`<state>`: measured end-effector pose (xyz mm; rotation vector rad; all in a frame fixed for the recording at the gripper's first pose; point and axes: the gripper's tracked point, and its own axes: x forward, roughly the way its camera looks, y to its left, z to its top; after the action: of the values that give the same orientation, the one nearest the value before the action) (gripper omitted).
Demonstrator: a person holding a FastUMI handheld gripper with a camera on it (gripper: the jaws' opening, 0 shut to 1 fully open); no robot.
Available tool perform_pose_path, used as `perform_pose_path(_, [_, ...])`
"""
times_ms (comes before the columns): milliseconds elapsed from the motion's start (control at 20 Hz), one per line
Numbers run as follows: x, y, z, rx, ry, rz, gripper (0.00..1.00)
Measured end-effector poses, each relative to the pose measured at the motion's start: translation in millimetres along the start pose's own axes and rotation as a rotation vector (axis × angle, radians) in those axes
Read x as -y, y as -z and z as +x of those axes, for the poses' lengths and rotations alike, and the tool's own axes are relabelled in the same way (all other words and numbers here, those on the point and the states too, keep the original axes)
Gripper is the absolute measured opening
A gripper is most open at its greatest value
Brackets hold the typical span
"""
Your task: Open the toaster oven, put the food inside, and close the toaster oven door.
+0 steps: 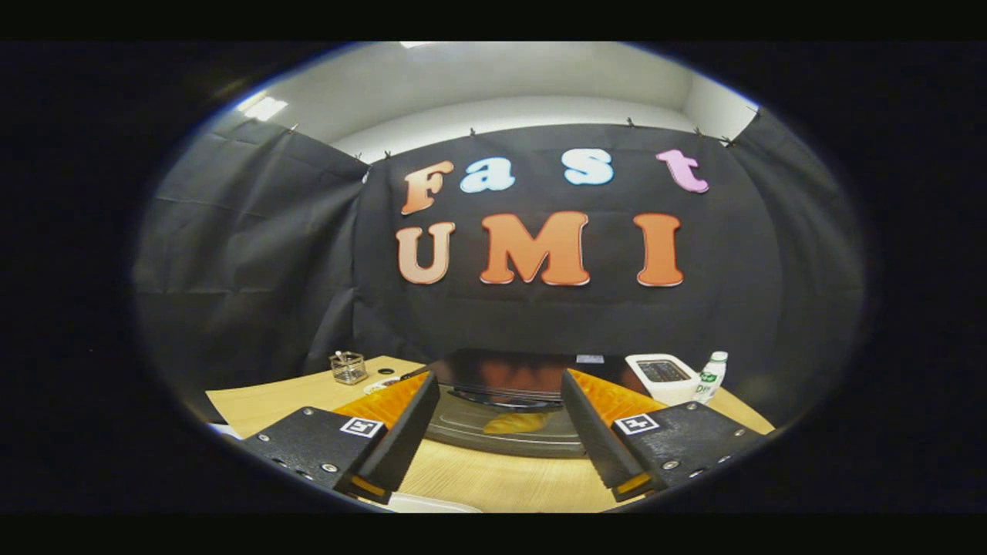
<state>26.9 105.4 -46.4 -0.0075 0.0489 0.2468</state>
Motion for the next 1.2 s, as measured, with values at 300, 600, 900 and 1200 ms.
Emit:
perform_pose_path(300, [17, -36, -45, 0.101, 0.061, -0.035, 0.97])
perform_pose_path(600, [29, -53, -60, 0.122, 0.07, 0.007, 0.97])
perform_pose_path(900, [33, -61, -61, 0.129, 0.079, 0.01, 0.97])
perform_pose_path(1200, [28, -65, -61, 0.129, 0.074, -0.003, 0.97])
